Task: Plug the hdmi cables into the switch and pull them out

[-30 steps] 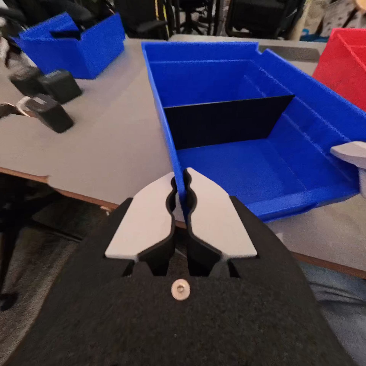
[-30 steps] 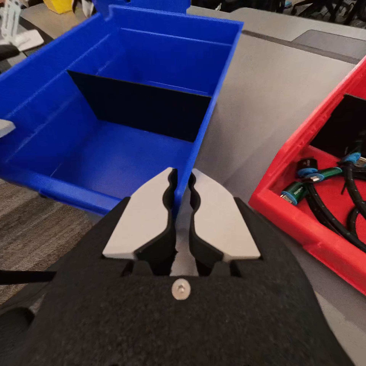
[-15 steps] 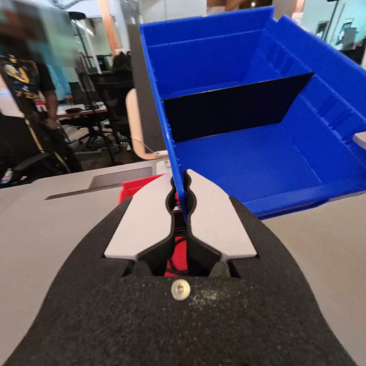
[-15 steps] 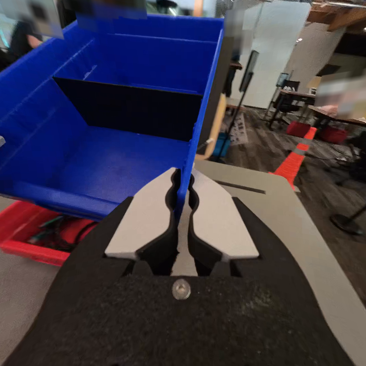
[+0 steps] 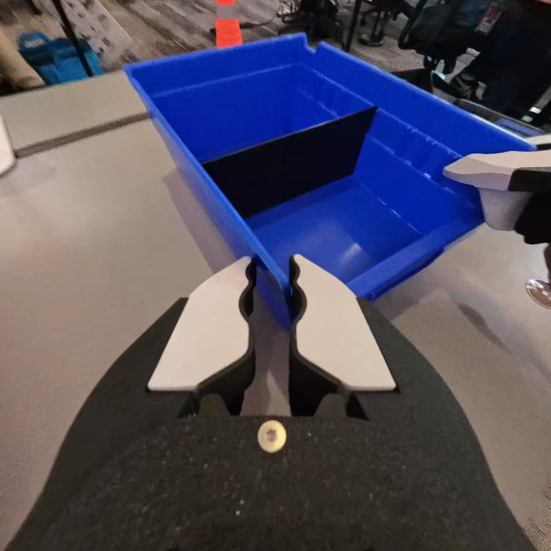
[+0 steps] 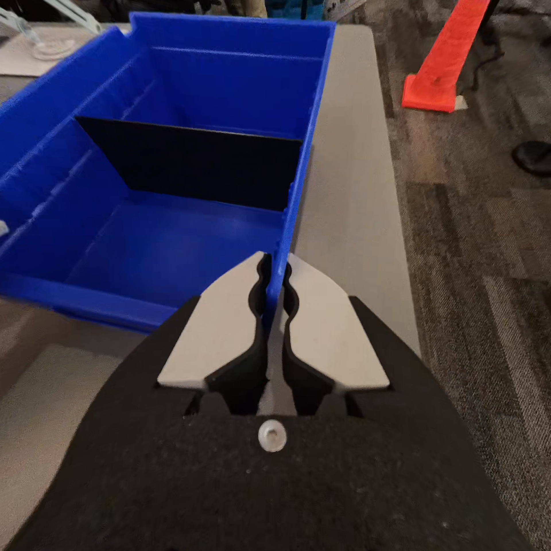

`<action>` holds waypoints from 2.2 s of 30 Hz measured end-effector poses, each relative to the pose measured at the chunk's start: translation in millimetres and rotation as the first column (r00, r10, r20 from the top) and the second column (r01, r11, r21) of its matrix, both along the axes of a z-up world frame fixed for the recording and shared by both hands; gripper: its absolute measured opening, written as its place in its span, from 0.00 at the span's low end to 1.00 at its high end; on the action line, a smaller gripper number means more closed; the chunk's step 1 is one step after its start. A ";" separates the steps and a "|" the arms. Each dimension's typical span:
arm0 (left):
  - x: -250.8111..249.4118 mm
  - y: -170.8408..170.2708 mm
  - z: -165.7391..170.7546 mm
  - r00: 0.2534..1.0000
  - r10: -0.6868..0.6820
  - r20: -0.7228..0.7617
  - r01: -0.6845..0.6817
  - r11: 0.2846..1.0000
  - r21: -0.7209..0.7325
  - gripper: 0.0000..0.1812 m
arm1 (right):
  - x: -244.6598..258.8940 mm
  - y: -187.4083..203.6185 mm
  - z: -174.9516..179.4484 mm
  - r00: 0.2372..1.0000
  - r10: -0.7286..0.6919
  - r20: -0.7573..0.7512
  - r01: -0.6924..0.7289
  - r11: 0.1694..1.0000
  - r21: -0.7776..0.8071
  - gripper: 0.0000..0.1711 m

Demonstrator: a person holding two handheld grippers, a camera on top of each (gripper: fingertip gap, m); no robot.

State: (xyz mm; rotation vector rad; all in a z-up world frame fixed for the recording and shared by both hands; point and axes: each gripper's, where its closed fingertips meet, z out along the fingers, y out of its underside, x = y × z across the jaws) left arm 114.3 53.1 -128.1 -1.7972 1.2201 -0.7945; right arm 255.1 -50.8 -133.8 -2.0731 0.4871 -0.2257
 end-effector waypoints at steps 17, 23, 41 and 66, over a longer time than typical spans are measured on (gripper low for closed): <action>-376.4 169.8 66.4 0.882 0.468 0.057 -0.472 0.878 0.083 0.41 | -282.4 112.3 68.0 0.874 0.462 -0.153 -0.426 0.878 0.219 0.05; -419.5 215.4 10.2 0.792 0.603 -0.098 -0.595 0.797 0.101 0.42 | -381.0 204.6 8.7 0.876 0.447 -0.183 -0.427 0.894 0.136 0.39; -551.3 314.3 21.2 0.806 0.591 -0.030 -0.589 0.806 0.060 0.02 | -518.4 339.2 36.6 0.917 0.396 0.049 -0.399 0.908 0.131 0.07; -512.6 225.2 66.3 0.776 0.570 0.269 -0.594 0.805 0.005 0.37 | -318.5 166.5 54.0 0.890 0.453 -0.051 -0.423 0.862 0.278 0.20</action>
